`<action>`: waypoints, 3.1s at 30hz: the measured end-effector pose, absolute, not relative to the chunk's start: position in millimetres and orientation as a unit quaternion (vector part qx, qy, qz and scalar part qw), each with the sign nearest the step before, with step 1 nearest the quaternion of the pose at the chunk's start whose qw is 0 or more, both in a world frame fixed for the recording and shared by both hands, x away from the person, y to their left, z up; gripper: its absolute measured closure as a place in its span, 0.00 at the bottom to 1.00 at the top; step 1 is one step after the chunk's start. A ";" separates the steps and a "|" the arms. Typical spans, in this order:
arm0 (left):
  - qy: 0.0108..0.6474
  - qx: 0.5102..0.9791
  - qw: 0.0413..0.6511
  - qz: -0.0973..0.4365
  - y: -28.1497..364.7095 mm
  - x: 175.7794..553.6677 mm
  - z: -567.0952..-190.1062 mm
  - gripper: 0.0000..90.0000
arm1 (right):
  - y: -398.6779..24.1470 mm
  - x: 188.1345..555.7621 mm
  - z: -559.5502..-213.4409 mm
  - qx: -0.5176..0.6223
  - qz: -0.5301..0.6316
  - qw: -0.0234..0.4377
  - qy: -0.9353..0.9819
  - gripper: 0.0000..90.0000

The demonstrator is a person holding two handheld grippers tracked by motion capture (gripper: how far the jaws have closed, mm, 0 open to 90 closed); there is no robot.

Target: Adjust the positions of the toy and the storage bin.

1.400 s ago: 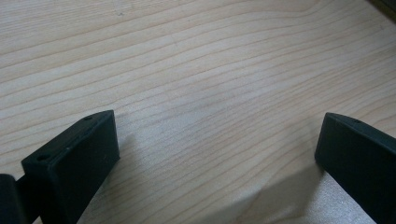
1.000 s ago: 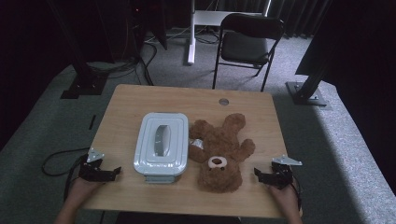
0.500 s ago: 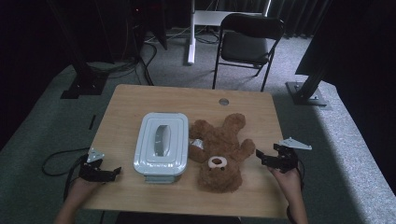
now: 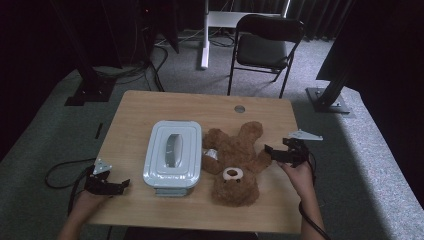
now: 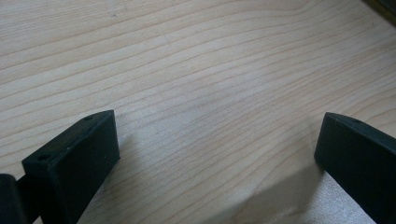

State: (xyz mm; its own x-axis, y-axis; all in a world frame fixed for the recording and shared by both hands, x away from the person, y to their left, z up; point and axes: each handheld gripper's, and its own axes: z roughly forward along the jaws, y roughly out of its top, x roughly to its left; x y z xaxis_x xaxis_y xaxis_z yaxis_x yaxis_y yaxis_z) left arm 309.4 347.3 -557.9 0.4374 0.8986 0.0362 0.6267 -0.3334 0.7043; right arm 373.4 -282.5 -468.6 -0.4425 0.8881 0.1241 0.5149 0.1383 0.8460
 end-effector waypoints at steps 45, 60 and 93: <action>0.483 0.788 0.315 0.216 347.3 309.6 -557.9 0.00 | -244.5 488.3 -477.8 0.481 0.418 0.092 0.765 0.30; 0.483 0.788 0.315 0.216 347.3 309.6 -557.9 0.00 | -242.0 472.7 -478.6 0.462 0.413 0.148 0.771 0.86; 0.479 0.791 0.315 0.213 347.5 311.2 -557.7 0.00 | -340.1 349.5 -485.2 0.570 0.413 0.219 0.676 0.87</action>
State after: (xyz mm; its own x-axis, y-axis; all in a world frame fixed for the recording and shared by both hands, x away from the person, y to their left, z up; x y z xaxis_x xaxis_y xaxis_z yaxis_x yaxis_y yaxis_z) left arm 311.2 347.5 -557.7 0.4506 0.8920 0.0362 0.6231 -0.3433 0.7028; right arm 349.5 -340.1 -485.2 -0.2550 0.9511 0.1741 0.5887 0.0098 0.8083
